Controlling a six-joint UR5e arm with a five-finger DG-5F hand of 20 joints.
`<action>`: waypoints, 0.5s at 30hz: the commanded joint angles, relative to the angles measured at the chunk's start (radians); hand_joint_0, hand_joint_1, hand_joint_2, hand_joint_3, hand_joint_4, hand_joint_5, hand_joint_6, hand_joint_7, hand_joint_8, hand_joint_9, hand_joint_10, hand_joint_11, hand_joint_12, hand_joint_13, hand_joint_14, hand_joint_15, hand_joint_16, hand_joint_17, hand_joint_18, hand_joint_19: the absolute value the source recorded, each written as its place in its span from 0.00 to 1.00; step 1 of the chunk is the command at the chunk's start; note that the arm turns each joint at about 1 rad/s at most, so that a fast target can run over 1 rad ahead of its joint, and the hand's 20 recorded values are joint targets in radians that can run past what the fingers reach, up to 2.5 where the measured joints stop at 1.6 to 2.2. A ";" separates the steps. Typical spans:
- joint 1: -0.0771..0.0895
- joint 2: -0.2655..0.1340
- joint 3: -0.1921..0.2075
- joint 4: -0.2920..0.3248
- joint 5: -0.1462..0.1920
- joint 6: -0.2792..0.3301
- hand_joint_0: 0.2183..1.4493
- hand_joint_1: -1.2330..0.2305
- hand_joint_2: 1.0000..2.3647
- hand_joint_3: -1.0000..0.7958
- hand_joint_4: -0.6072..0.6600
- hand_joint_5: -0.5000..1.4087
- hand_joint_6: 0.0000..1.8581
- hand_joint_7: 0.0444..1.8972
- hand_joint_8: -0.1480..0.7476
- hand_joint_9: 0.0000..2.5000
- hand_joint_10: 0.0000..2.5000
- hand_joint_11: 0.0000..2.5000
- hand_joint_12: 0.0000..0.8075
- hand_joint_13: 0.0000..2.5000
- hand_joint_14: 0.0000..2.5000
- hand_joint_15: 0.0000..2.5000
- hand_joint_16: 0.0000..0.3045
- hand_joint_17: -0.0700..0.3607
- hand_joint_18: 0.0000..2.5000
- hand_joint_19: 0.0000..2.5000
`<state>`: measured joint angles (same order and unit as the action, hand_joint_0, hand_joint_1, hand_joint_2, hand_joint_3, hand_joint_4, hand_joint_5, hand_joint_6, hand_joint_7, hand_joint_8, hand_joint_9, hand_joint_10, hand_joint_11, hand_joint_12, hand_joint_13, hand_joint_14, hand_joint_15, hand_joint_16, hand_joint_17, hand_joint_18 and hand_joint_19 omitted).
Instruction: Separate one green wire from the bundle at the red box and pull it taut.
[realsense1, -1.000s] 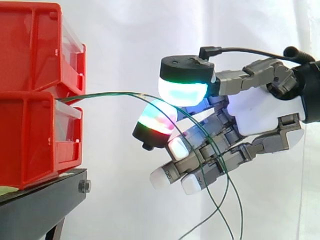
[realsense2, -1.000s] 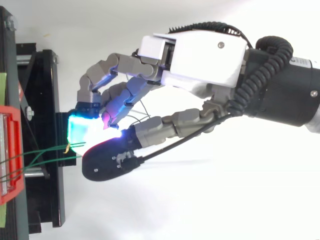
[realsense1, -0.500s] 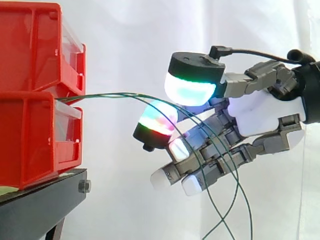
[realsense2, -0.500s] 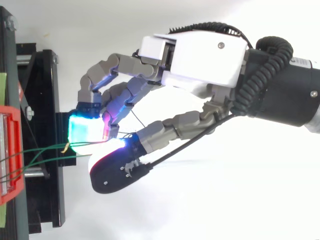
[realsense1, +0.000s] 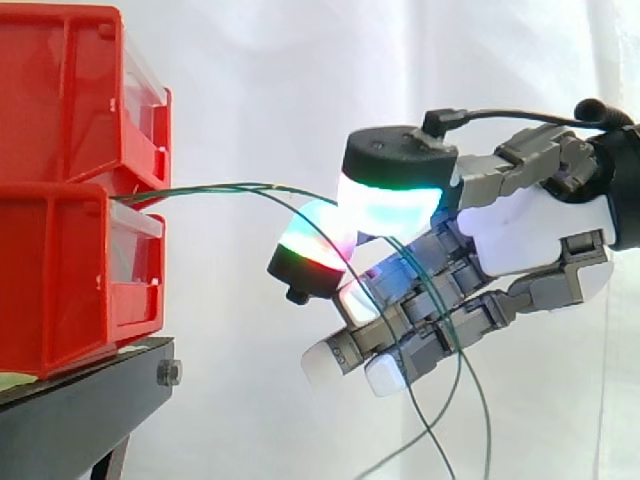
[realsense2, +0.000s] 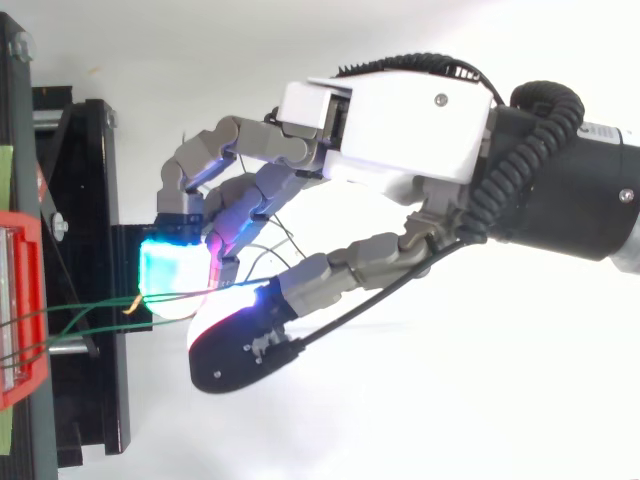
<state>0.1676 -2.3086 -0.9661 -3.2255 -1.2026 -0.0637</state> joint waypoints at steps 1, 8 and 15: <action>0.001 0.000 0.000 -0.002 0.000 0.015 0.33 0.22 0.00 0.28 0.57 0.18 0.49 0.48 0.45 0.35 0.01 0.24 0.41 0.22 0.01 0.12 0.15 0.41 0.23 0.20; 0.001 0.000 0.000 -0.010 0.000 0.022 0.26 0.38 0.00 0.28 0.58 0.19 0.48 0.48 0.47 0.36 0.01 0.23 0.43 0.23 0.01 0.12 0.16 0.42 0.23 0.20; -0.002 0.002 0.000 -0.017 -0.002 0.025 0.31 0.34 0.01 0.39 0.56 0.19 0.48 0.52 0.46 0.37 0.01 0.23 0.42 0.23 0.01 0.13 0.16 0.41 0.22 0.20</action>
<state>0.1674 -2.3078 -0.9668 -3.2405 -1.2033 -0.0390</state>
